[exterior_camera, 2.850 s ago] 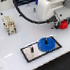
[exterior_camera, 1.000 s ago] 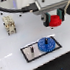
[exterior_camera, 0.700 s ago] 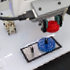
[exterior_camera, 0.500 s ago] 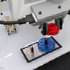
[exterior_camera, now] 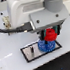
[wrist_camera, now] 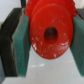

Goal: Insert the blue gear onto the right peg, followed by the red gear

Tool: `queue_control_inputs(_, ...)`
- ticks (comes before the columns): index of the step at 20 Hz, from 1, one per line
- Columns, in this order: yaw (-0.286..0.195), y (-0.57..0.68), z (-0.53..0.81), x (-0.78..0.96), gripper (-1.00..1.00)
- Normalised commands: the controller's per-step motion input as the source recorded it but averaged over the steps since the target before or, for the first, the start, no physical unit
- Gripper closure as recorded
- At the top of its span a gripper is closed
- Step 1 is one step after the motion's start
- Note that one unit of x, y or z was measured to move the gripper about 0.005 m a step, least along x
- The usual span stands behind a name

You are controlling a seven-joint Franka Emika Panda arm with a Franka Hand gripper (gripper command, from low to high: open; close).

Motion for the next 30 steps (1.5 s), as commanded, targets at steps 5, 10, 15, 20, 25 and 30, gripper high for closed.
queue_control_inputs(5,0.0,-0.14,-0.12,0.17,1.0)
queue_control_inputs(10,0.0,-0.01,-0.06,0.11,1.0)
queue_control_inputs(15,0.0,0.1,0.3,0.0,1.0)
queue_control_inputs(20,0.0,0.06,0.11,-0.01,1.0)
queue_control_inputs(25,0.0,-0.12,0.14,0.08,1.0)
queue_control_inputs(30,0.0,-0.15,-0.05,0.14,1.0)
